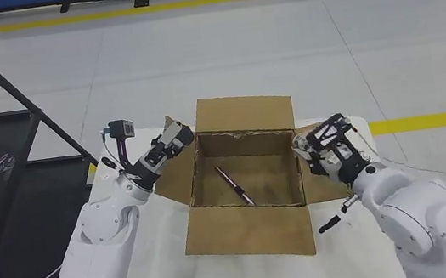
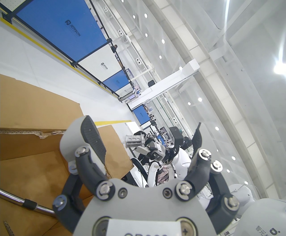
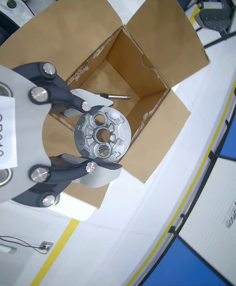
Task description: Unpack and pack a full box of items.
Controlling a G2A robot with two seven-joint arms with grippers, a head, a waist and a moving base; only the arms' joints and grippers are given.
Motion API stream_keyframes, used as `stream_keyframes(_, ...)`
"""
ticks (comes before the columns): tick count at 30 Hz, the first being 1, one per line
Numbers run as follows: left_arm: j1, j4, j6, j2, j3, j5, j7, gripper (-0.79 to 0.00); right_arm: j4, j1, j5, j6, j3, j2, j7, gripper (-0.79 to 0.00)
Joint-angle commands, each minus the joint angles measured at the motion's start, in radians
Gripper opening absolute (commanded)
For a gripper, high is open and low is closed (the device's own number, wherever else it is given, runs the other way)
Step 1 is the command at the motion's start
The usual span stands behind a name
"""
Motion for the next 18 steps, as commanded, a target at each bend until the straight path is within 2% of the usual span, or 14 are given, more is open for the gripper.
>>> stream_keyframes(1, -0.005, 0.004, 0.002, -0.001, 0.003, -0.002, -0.001, 0.0, -0.016, -0.066, 0.021, -0.013, 0.069, 0.007, 0.027, -0.785)
stream_keyframes(8, -0.03, 0.028, 0.002, -0.006, 0.022, -0.005, -0.007, 0.0, 0.028, -0.168, 0.113, -0.052, 0.178, 0.022, 0.107, -0.785)
stream_keyframes(18, -0.058, 0.058, -0.002, -0.012, 0.041, -0.009, -0.016, 0.0, 0.183, -0.147, 0.167, -0.075, 0.149, 0.031, 0.088, -0.785)
